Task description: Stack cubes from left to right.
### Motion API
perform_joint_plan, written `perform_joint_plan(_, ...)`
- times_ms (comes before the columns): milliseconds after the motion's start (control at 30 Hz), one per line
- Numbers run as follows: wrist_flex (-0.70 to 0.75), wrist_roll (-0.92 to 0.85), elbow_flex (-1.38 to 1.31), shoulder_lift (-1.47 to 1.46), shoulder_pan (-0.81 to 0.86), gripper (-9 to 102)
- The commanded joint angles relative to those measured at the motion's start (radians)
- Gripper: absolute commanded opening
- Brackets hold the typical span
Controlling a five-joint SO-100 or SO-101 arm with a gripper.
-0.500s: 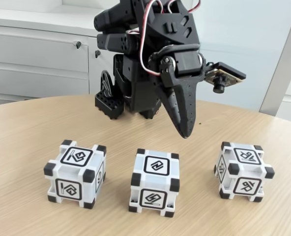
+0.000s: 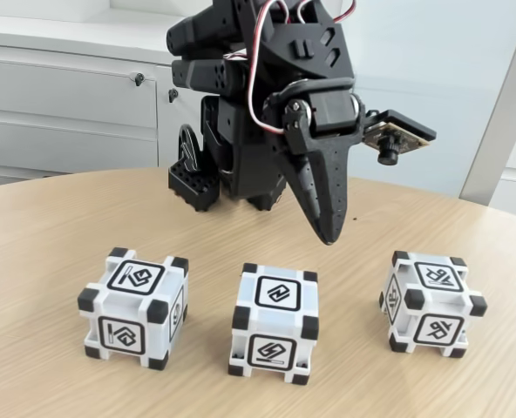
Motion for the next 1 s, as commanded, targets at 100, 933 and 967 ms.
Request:
perform_joint_plan(100, -0.002, 0.02, -0.028, 0.043, 0.003, 0)
perform_joint_plan(933, 0.005, 0.114, -0.735, -0.584, -0.008, 0)
perform_joint_plan(967, 0.005, 0.133, -0.758, -0.612, -0.008, 1)
